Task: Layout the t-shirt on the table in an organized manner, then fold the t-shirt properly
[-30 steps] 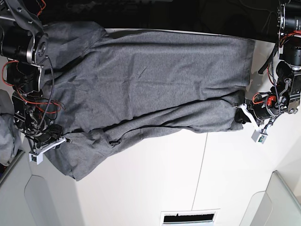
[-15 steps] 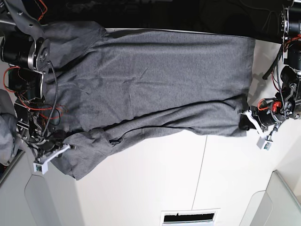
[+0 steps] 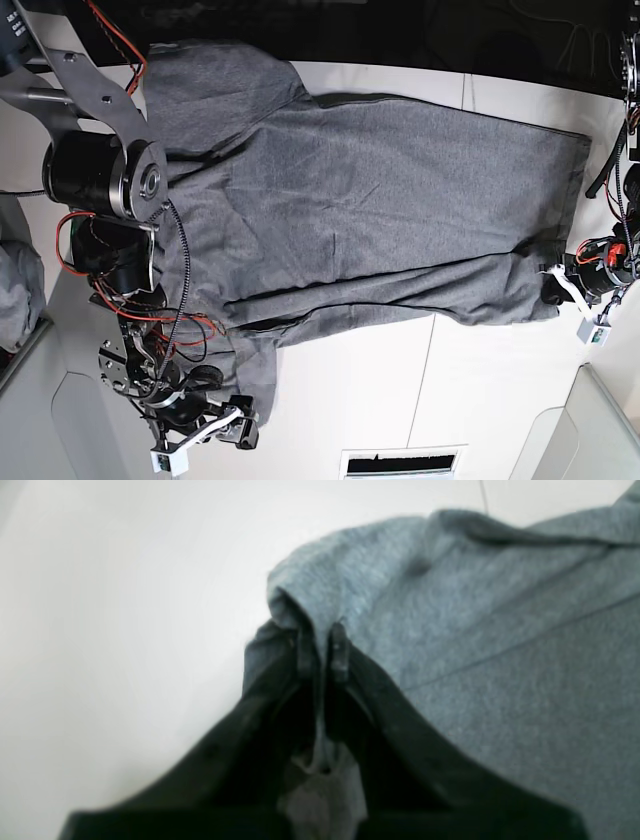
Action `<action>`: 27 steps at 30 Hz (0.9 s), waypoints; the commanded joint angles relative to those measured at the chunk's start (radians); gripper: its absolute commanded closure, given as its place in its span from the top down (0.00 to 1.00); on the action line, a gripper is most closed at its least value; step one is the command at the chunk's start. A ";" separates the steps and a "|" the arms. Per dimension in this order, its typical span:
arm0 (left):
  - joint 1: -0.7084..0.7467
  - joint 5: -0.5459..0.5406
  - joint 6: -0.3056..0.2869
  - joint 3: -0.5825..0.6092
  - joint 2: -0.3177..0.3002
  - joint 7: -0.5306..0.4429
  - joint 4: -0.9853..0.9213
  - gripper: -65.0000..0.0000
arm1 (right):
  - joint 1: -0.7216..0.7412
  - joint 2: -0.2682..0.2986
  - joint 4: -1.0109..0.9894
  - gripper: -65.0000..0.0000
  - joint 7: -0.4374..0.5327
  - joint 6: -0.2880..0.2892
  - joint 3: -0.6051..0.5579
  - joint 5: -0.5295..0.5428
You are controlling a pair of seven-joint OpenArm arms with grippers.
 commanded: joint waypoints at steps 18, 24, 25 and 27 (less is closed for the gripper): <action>0.023 -0.081 -0.026 -0.007 -0.070 0.051 0.060 0.39 | -0.472 0.058 0.666 0.00 -0.526 0.121 0.001 0.349; 0.035 -0.178 -0.103 -0.007 -0.131 0.144 0.153 0.39 | -0.655 0.121 0.802 0.00 -0.628 0.159 -0.009 0.575; 0.047 -0.206 -0.129 -0.007 -0.139 0.148 0.161 0.39 | -0.682 0.122 0.800 0.00 -0.628 0.160 -0.016 0.575; 0.076 -0.249 -0.177 -0.007 -0.141 0.159 0.168 0.39 | -0.736 0.123 0.800 0.00 -0.628 0.159 -0.045 0.575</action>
